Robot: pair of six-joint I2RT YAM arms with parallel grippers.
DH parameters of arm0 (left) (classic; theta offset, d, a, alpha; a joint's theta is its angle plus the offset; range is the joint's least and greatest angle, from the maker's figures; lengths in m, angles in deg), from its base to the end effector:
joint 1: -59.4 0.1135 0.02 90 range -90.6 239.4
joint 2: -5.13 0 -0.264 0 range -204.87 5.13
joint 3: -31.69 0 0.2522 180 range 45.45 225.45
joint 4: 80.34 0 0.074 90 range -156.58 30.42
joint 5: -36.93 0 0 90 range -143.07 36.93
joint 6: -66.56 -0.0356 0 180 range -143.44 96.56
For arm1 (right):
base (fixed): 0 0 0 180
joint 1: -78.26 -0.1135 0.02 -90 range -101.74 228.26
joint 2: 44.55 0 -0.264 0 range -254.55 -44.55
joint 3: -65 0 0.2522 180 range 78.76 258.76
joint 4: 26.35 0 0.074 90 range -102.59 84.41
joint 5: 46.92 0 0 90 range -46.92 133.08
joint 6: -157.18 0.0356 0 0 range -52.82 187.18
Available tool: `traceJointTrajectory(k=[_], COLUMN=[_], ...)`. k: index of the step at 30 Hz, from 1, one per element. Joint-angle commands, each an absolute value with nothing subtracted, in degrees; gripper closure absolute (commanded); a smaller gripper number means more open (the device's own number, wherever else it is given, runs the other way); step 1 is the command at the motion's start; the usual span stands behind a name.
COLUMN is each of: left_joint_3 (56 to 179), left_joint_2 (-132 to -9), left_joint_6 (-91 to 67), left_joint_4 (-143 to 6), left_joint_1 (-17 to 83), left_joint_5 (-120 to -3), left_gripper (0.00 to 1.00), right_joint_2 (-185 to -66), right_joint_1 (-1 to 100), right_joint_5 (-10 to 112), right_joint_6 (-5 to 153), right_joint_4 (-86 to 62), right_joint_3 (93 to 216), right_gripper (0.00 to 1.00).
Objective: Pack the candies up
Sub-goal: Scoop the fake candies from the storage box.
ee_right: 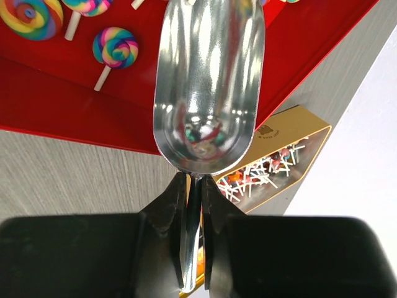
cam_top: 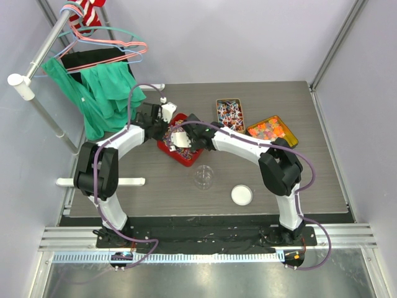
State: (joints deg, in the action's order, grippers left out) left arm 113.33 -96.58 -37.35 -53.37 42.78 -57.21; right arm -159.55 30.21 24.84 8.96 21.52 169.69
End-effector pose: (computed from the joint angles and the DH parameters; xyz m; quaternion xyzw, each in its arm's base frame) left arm 0.3683 -0.1126 0.2053 0.2576 0.8936 -0.0423 0.3650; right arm 0.3001 0.3172 0.2160 -0.7336 0.6044 -0.1758 0.2561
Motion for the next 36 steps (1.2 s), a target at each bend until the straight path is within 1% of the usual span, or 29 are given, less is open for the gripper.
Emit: traceJointTrajectory(k=[1, 6, 7, 10, 20, 24, 35, 36], left_joint_3=[115.24, 114.01, 113.83, 113.83, 115.68, 114.45, 112.43, 112.43], left_joint_2=[-92.34, -91.72, -91.64, -91.81, -92.43, -90.94, -89.53, -89.53], left_joint_6=[-33.81, -33.46, -33.37, -32.5, -29.86, -28.63, -27.83, -27.66], left_joint_4=[-64.21, -64.03, -63.95, -64.12, -61.49, -61.22, -61.57, -61.66], left_joint_1=[42.09, 42.17, 42.09, 42.17, 42.18, 42.18, 42.17, 42.18], left_joint_5=[-62.74, -63.53, -63.62, -63.88, -63.0, -63.79, -65.2, -65.37], left_gripper=[1.0, 1.0, 1.0, 1.0, 1.0, 1.0, 1.0, 1.0], right_joint_2=[-160.3, -161.27, -161.27, -162.06, -165.49, -166.72, -169.79, -169.8], right_joint_1=[26.84, 26.93, 26.93, 26.93, 27.1, 26.93, 25.79, 25.61], right_joint_5=[38.86, 42.38, 44.73, 45.19, 44.05, 43.35, 43.35, 41.26], right_joint_6=[11.27, 13.12, 13.47, 15.14, 25.16, 28.85, 33.33, 33.95], right_joint_4=[26.79, 28.45, 28.55, 28.37, 23.72, 21.69, 17.92, 17.56], right_joint_3=[172.8, 174.47, 174.47, 174.82, 178.34, 180.88, 183.52, 183.78], right_gripper=[0.99, 0.99, 0.99, 0.99, 0.99, 0.99, 0.99, 0.99])
